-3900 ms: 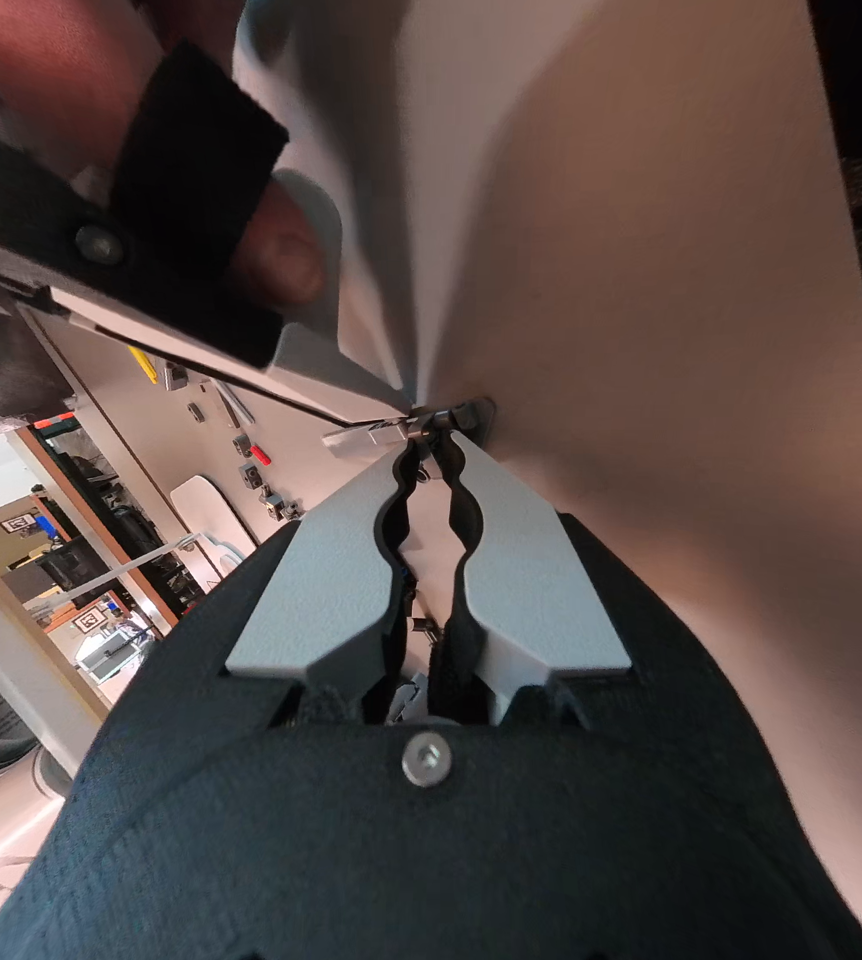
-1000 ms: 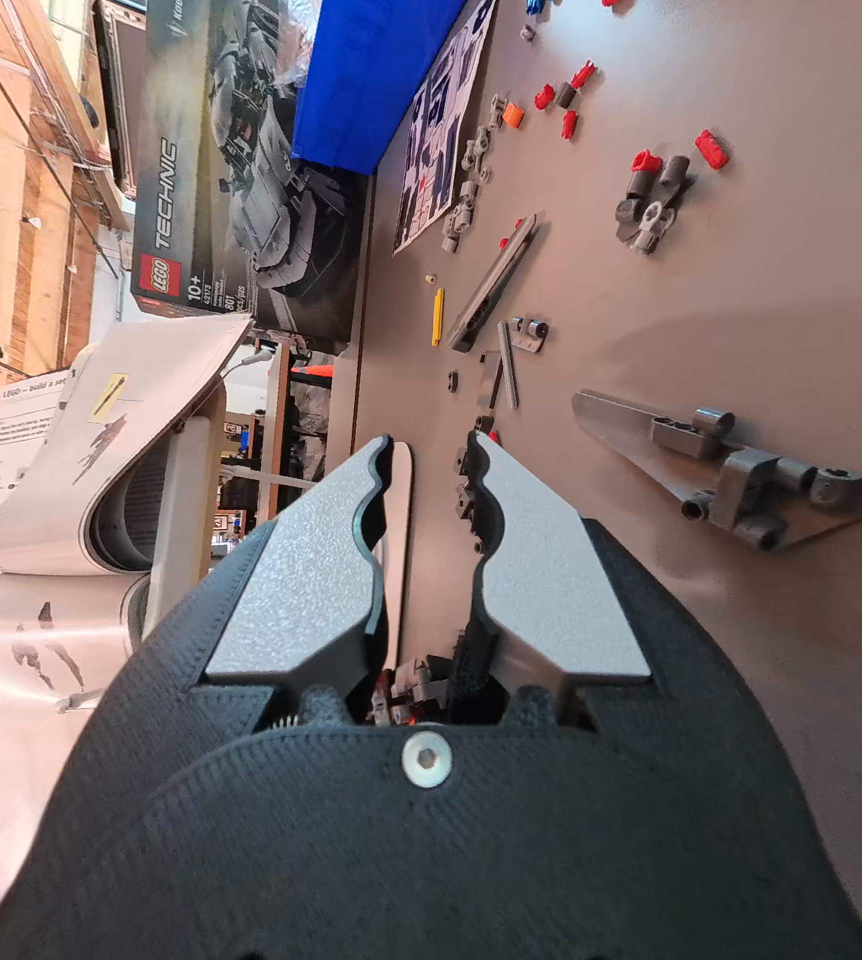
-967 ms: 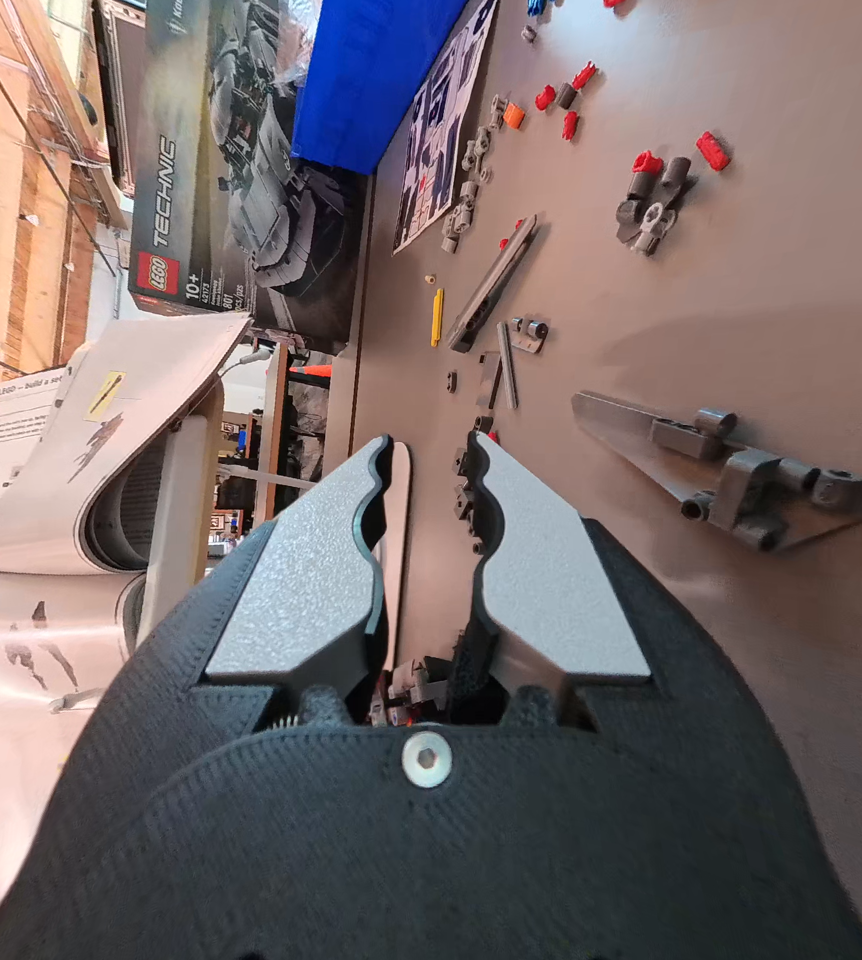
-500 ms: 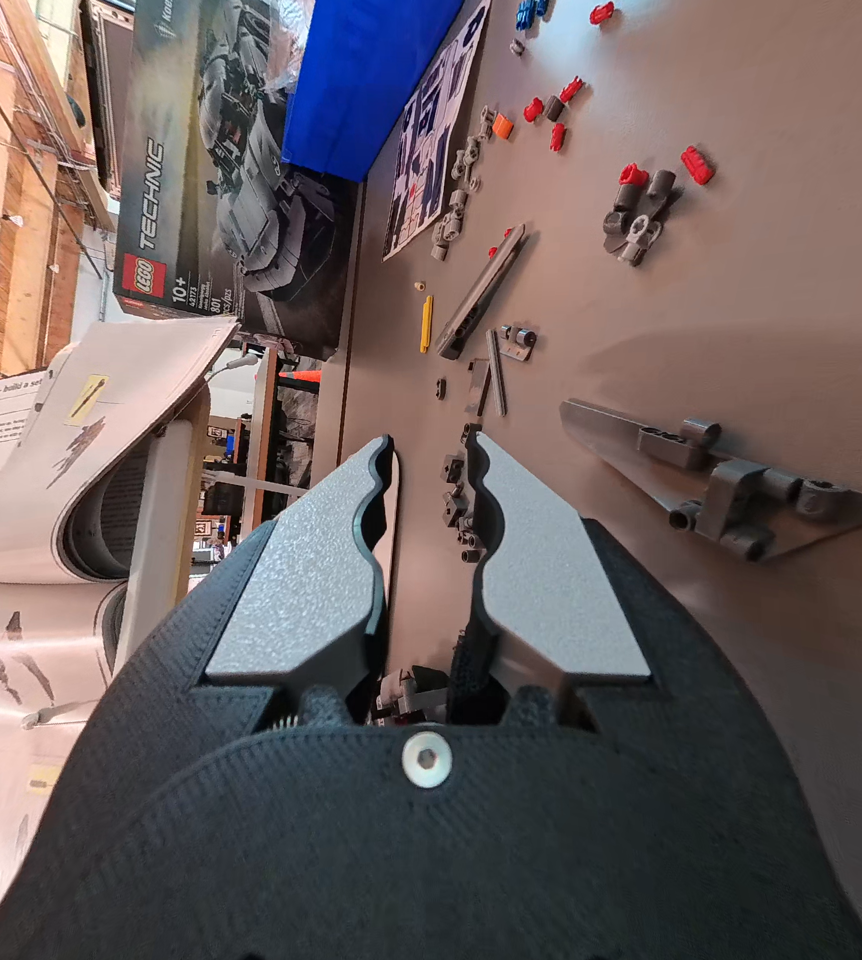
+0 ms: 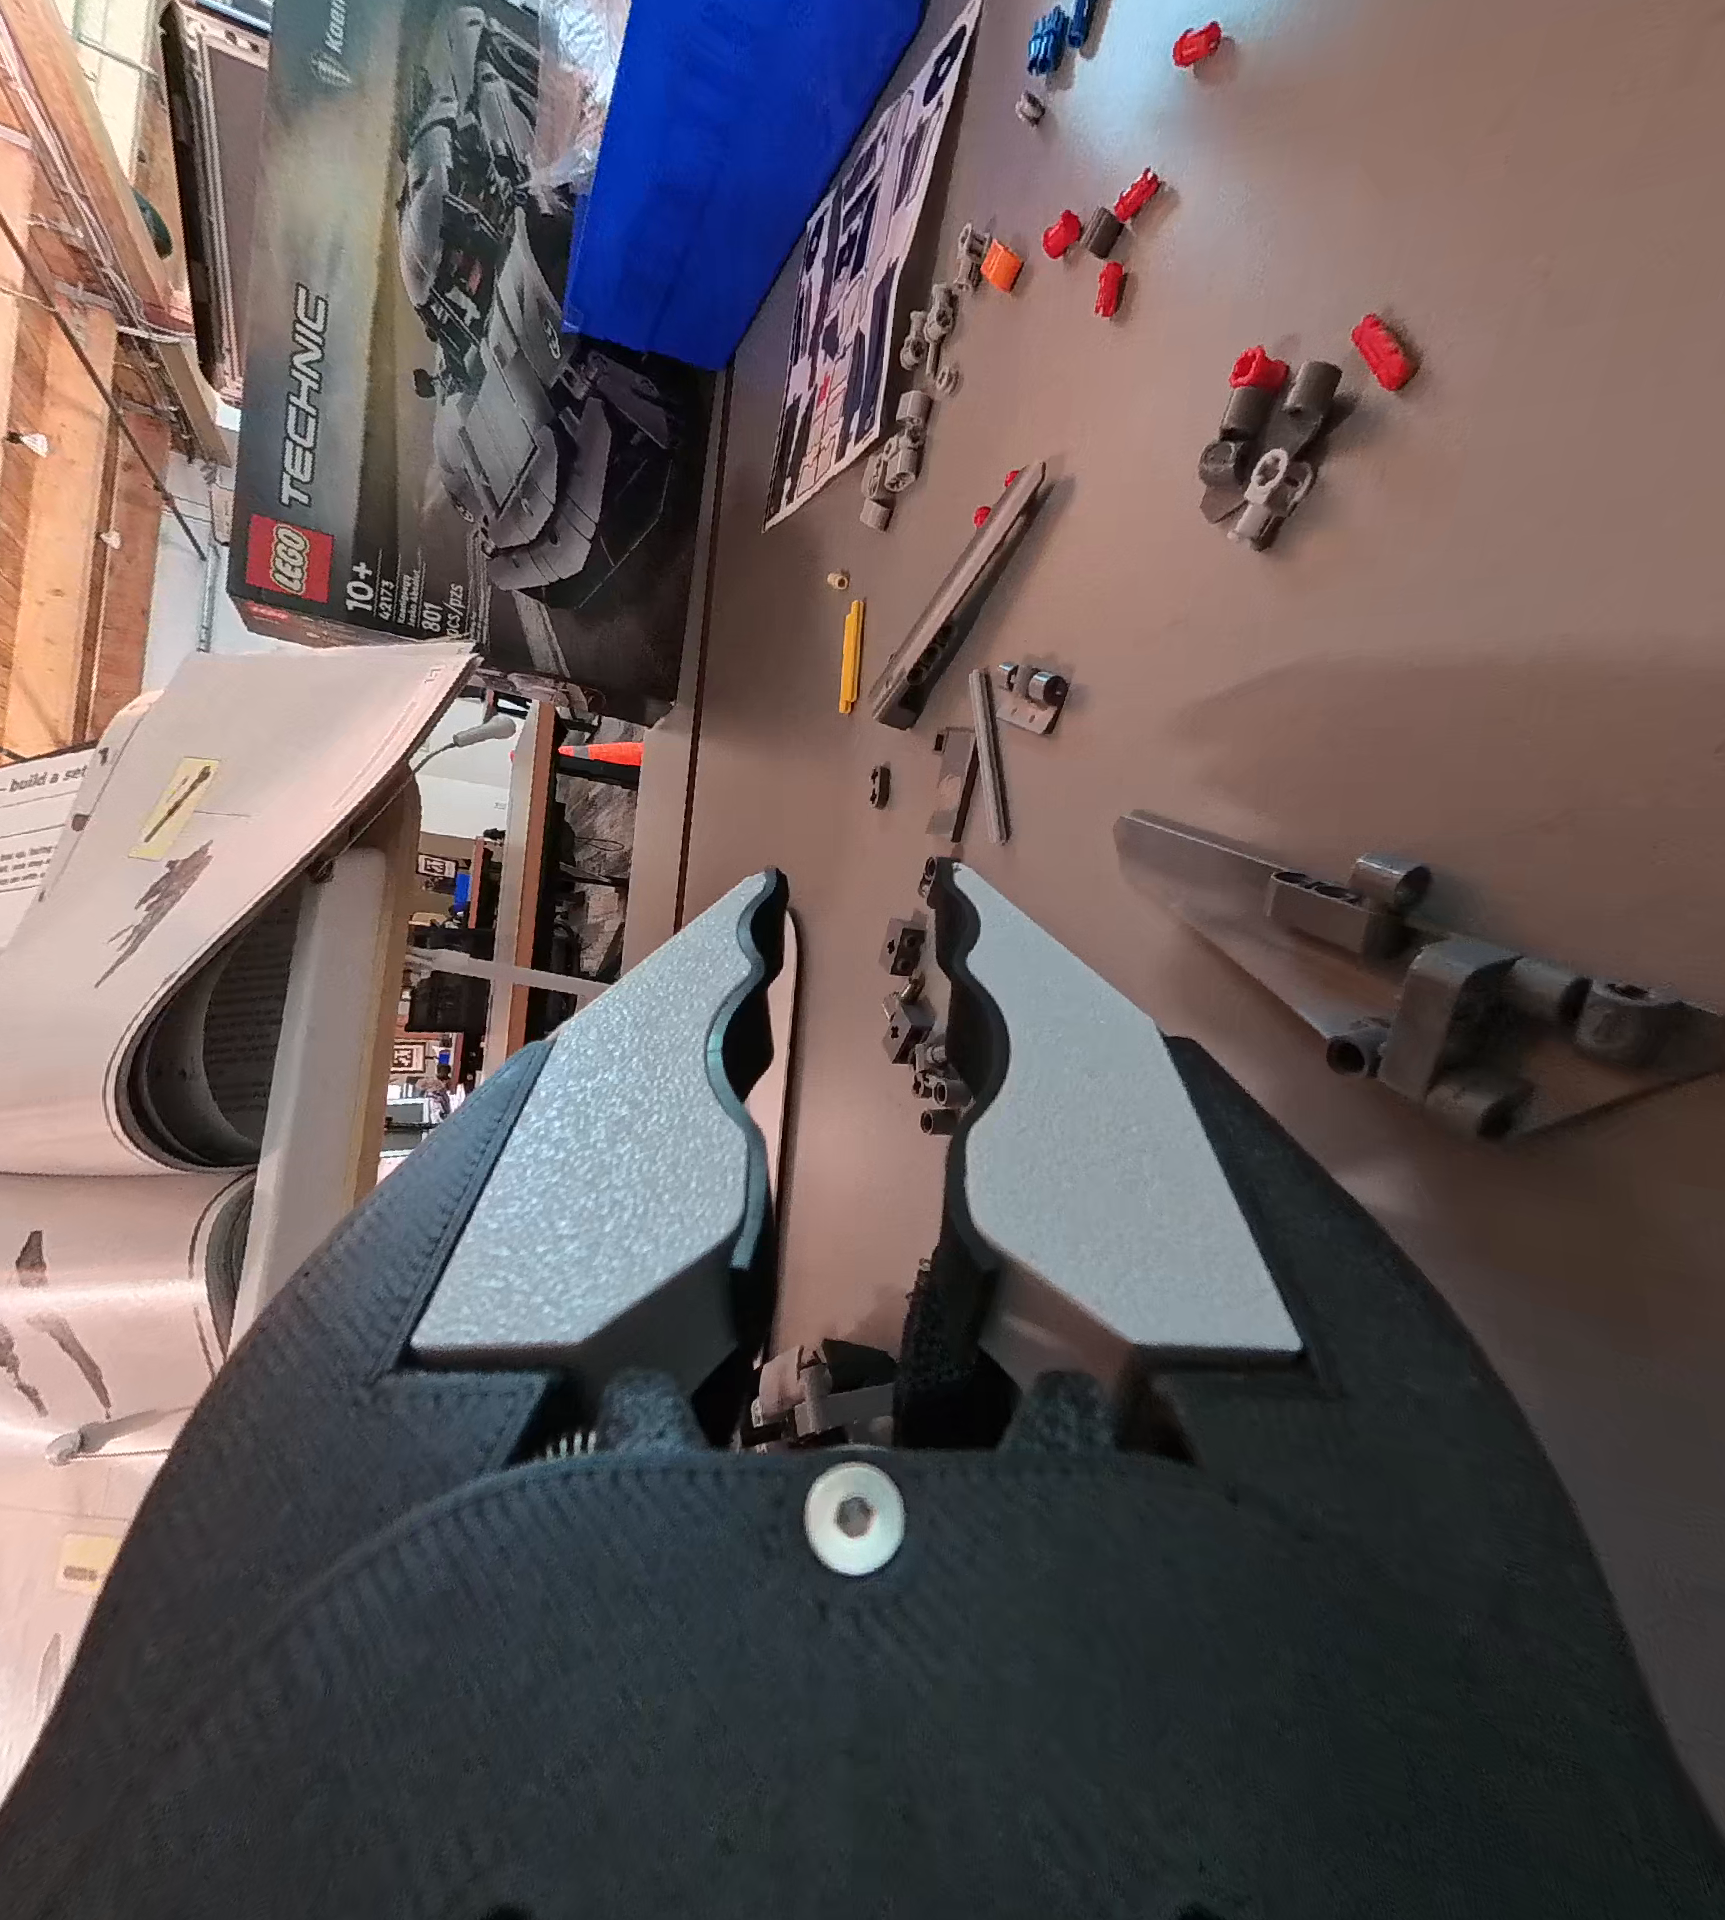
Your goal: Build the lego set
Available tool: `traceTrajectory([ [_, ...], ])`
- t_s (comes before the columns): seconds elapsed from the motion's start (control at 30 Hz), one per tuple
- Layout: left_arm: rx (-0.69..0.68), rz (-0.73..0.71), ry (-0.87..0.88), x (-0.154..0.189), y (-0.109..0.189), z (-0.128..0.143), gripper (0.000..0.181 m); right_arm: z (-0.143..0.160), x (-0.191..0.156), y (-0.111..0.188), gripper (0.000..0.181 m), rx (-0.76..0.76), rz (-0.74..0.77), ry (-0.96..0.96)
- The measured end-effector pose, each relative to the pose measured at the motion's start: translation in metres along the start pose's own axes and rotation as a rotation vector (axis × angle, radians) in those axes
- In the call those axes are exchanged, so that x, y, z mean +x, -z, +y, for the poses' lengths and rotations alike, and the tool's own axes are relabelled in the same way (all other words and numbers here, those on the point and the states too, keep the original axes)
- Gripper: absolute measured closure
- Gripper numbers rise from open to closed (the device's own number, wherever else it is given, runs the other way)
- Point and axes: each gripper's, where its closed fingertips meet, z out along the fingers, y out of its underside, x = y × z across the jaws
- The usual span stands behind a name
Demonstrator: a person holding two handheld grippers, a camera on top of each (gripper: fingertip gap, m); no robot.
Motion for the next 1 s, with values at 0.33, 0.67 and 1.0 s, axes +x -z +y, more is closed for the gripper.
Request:
traceTrajectory([
  [0.33, -0.004, 0.003, -0.006, 0.0015, -0.0006, -0.0005, 0.156, -0.0019, -0.0008, -0.0007, 0.161, -0.016, -0.017, 0.04],
  [0.67, -0.002, 0.006, -0.011, 0.003, -0.0012, -0.0021, 0.156, -0.0005, -0.0006, 0.0009, 0.161, -0.033, -0.029, 0.054],
  [1.0, -0.004, 0.012, -0.016, 0.0048, -0.0022, -0.0022, 0.156, 0.0005, -0.0021, 0.0003, 0.16, -0.043, -0.041, 0.064],
])
